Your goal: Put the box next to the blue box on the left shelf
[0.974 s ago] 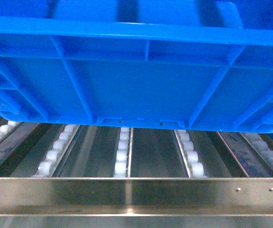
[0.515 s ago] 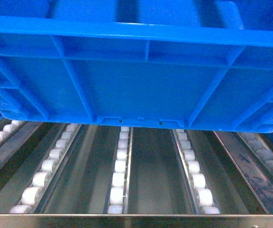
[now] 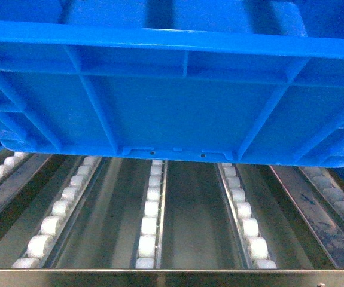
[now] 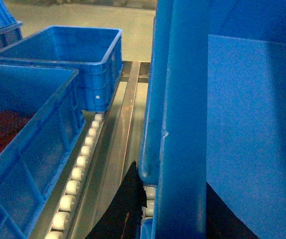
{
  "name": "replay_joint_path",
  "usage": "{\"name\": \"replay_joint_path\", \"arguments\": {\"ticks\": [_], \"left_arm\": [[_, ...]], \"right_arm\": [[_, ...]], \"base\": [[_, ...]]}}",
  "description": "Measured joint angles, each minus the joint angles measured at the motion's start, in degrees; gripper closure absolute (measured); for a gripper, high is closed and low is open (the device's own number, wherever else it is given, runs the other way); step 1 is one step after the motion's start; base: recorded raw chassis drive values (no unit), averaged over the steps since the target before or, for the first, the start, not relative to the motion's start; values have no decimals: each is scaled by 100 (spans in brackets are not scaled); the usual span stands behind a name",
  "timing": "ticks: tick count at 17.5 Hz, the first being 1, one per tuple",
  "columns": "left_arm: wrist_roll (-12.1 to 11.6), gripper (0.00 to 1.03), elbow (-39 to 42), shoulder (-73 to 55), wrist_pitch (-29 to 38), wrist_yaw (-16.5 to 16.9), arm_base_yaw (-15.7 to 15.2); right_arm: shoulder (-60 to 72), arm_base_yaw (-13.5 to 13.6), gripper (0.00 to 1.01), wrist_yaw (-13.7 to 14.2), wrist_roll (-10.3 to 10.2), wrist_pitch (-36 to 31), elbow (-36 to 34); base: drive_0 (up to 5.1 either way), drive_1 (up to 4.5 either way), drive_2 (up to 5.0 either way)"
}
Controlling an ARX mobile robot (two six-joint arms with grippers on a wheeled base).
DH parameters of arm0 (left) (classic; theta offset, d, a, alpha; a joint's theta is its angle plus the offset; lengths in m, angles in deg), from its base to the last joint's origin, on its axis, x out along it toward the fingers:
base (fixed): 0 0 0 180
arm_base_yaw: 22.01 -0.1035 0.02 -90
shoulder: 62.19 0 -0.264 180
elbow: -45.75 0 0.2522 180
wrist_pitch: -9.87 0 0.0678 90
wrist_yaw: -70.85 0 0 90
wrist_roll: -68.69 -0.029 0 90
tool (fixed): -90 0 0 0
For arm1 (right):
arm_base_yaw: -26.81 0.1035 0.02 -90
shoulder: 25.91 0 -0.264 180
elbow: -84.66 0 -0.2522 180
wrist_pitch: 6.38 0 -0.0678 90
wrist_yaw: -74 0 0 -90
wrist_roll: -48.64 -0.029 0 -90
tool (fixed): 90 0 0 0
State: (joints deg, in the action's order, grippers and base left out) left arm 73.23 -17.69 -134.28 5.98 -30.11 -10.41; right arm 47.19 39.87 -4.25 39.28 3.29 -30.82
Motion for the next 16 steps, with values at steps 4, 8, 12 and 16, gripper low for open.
{"name": "replay_joint_path", "arguments": {"ticks": [4,8,12,16], "left_arm": [[0,87,0,0,2,0,0],[0,87,0,0,0,2,0],[0,87,0,0,0,0,0],[0,87,0,0,0,2,0]], "right_arm": [[-2,0,85,0,0,-2,0],[0,0,85,0,0,-2,0],[-2,0,85,0,0,0,0],[-2,0,85,0,0,0,0]], "base": [[0,0,0],[0,0,0],[0,0,0],[0,0,0]]}}
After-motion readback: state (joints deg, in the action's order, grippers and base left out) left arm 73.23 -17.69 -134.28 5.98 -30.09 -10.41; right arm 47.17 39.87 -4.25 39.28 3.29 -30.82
